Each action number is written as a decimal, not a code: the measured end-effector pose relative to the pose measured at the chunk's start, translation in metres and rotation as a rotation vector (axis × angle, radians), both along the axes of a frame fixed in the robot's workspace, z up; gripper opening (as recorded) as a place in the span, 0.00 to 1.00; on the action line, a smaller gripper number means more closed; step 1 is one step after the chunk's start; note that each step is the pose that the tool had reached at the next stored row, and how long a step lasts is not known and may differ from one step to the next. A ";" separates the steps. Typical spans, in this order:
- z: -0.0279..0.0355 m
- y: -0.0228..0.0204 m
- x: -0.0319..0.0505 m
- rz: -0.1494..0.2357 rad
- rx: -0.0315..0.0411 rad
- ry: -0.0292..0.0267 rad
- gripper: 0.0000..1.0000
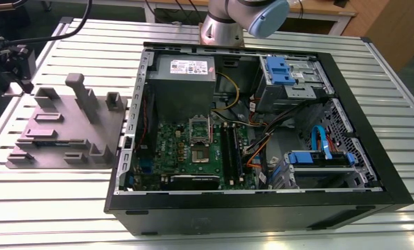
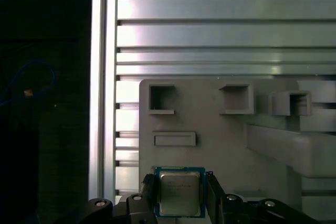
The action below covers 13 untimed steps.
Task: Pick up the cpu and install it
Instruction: 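Pick up the cpu and move it towards the insertion slot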
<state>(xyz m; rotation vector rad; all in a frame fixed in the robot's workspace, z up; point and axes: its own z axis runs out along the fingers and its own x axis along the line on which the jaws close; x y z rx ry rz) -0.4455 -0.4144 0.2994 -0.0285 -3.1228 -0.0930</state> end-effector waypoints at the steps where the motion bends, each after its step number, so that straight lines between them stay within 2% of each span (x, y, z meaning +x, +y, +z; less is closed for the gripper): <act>1: 0.0001 0.0000 0.0000 0.000 0.0001 -0.0002 0.47; 13: 0.0029 0.0006 0.0000 0.000 0.0000 -0.0001 0.47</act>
